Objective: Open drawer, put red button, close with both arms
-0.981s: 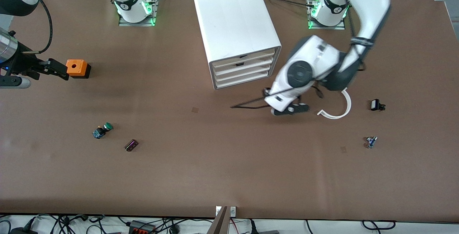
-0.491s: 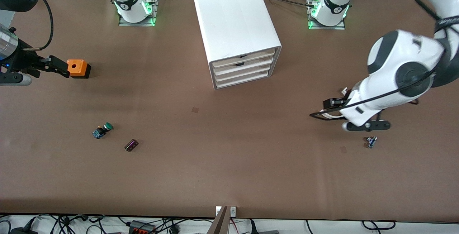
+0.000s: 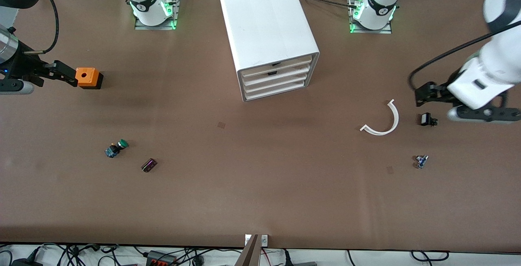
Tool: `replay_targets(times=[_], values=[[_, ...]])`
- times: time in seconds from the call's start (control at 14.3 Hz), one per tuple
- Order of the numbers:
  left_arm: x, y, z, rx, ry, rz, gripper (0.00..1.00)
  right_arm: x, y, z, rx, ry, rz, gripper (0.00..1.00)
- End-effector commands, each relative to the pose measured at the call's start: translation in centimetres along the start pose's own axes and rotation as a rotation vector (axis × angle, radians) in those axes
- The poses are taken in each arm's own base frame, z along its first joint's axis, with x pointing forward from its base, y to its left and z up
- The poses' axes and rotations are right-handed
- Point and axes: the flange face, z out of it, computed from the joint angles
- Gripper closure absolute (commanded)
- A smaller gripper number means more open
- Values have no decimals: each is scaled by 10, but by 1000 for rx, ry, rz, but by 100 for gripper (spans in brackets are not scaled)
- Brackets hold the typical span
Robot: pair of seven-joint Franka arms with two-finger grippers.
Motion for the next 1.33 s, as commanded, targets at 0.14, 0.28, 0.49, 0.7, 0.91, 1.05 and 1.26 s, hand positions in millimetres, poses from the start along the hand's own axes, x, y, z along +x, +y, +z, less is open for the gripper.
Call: replay_targets(times=[0.14,0.28,0.49,0.7,0.91,1.05,1.26], values=[[-39,-35,-9,5,56,15,0,-4,0,-7,-12,-2,7,0],[-51,-36,-10,9,105,15,0,-3,0,-5,-12,-6,7,0],[-63,-42,-6,0,99,1,0,-2,0,-3,-12,-5,7,0],[-67,-41,-5,1,60,6,0,-2,6,-4,-9,0,18,0],[-69,-28,-3,1,23,27,0,-2,4,-4,-8,1,15,0],[-65,-25,-8,1,23,23,0,0,3,-3,-8,0,13,0],[-62,-25,-10,0,14,16,0,1,2,-3,-8,3,12,0]])
